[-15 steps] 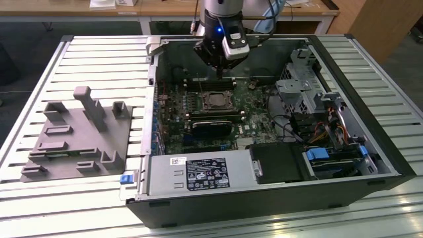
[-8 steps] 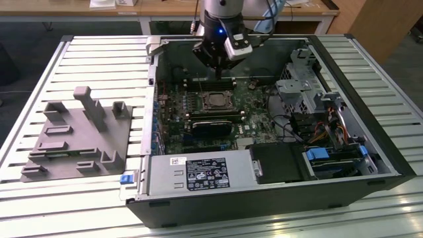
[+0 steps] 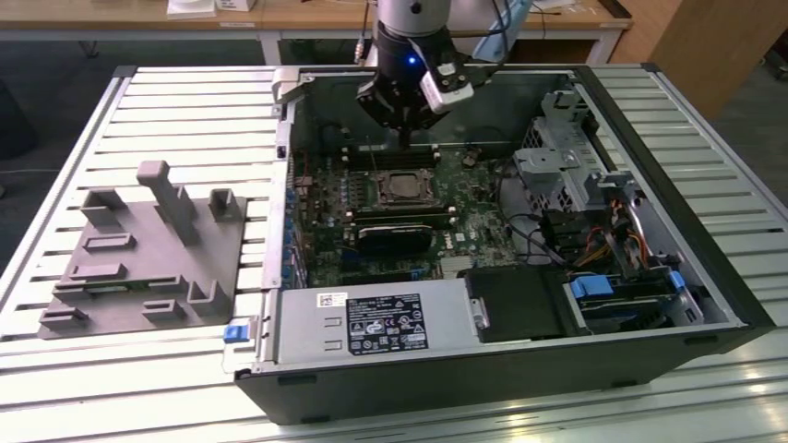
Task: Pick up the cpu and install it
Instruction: 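Install the first cpu locking lever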
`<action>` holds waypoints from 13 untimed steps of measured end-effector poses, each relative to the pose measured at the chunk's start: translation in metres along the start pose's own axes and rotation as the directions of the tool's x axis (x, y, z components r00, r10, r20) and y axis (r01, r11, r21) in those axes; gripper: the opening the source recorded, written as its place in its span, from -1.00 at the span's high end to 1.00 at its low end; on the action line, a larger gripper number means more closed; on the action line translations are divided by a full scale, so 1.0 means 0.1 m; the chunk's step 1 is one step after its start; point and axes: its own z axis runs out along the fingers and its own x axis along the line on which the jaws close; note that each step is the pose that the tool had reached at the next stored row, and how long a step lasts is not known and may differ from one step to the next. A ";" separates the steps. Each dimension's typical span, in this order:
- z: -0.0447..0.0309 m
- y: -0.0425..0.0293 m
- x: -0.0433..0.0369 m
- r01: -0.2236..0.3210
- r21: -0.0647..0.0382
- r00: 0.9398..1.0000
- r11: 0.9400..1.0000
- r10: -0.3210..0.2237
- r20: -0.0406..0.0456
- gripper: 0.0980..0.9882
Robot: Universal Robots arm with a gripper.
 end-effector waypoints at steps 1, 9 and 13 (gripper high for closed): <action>0.002 -0.003 0.027 0.002 0.000 1.000 1.000 -0.002 0.000 0.98; 0.015 -0.030 0.243 0.008 0.000 1.000 1.000 -0.008 0.000 0.98; 0.027 -0.042 0.340 0.013 0.000 1.000 1.000 -0.013 0.000 0.98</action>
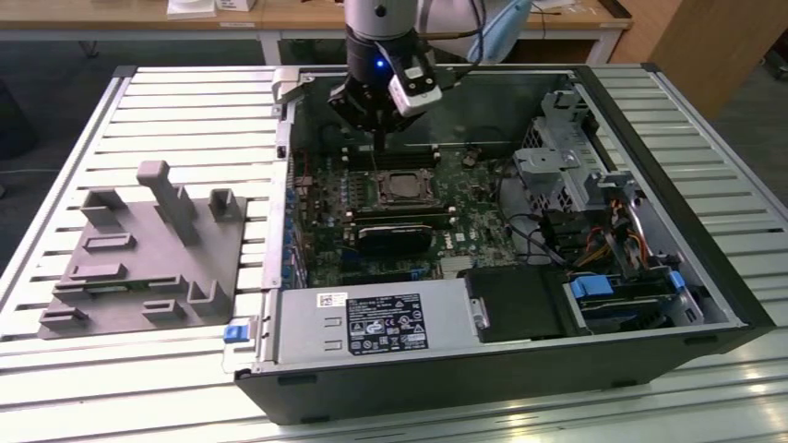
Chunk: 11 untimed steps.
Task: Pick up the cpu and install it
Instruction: 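Install the first cpu locking lever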
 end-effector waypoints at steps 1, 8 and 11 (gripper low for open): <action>0.003 -0.003 0.026 0.000 0.000 1.000 1.000 0.000 0.000 0.98; 0.020 -0.014 0.161 0.001 0.000 1.000 1.000 -0.001 0.000 0.98; 0.028 -0.009 0.198 0.002 0.000 1.000 1.000 -0.002 0.001 0.98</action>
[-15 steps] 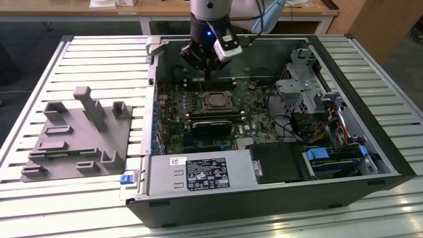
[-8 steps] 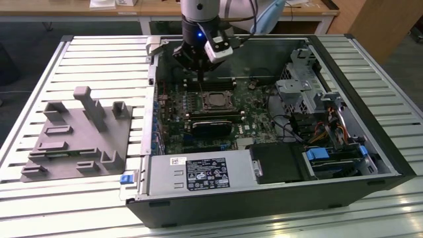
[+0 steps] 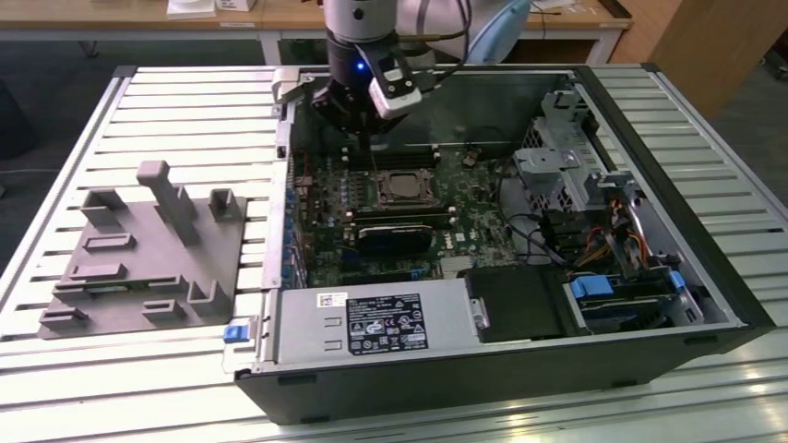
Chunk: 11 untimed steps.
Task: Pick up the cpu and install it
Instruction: 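Install the first cpu locking lever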
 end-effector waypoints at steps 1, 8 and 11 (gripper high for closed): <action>0.003 0.008 0.008 0.000 0.000 1.000 1.000 0.000 0.000 0.98; 0.028 0.109 0.041 0.004 0.000 1.000 1.000 -0.004 0.000 0.98; 0.035 0.136 0.042 0.006 0.000 1.000 1.000 -0.006 0.000 0.98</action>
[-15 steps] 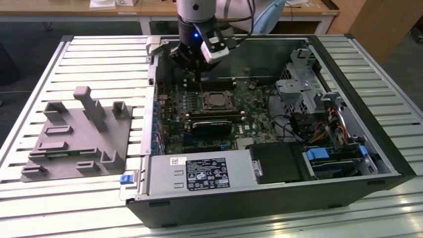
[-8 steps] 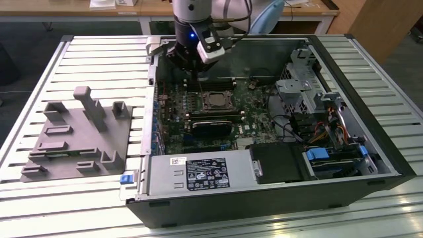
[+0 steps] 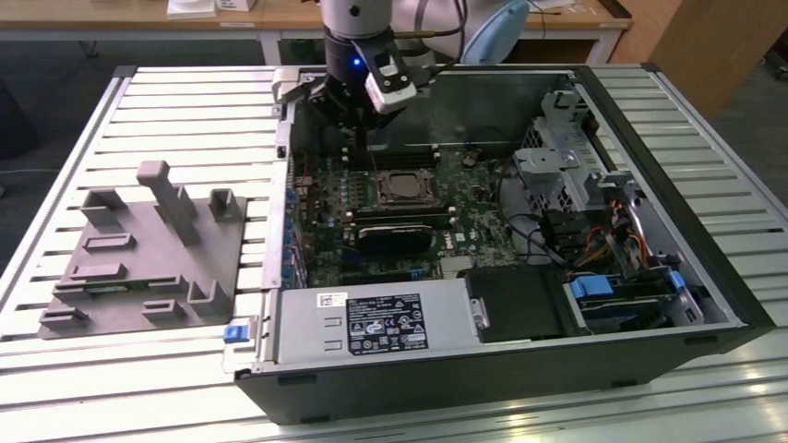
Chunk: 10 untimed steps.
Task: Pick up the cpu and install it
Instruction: 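Install the first cpu locking lever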
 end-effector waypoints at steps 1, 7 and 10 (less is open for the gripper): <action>0.001 0.004 -0.006 0.001 0.000 1.000 1.000 -0.001 0.000 0.98; 0.010 0.030 -0.060 0.009 0.000 1.000 1.000 -0.009 0.000 0.98; 0.014 0.044 -0.100 0.011 0.000 1.000 1.000 -0.011 0.000 0.98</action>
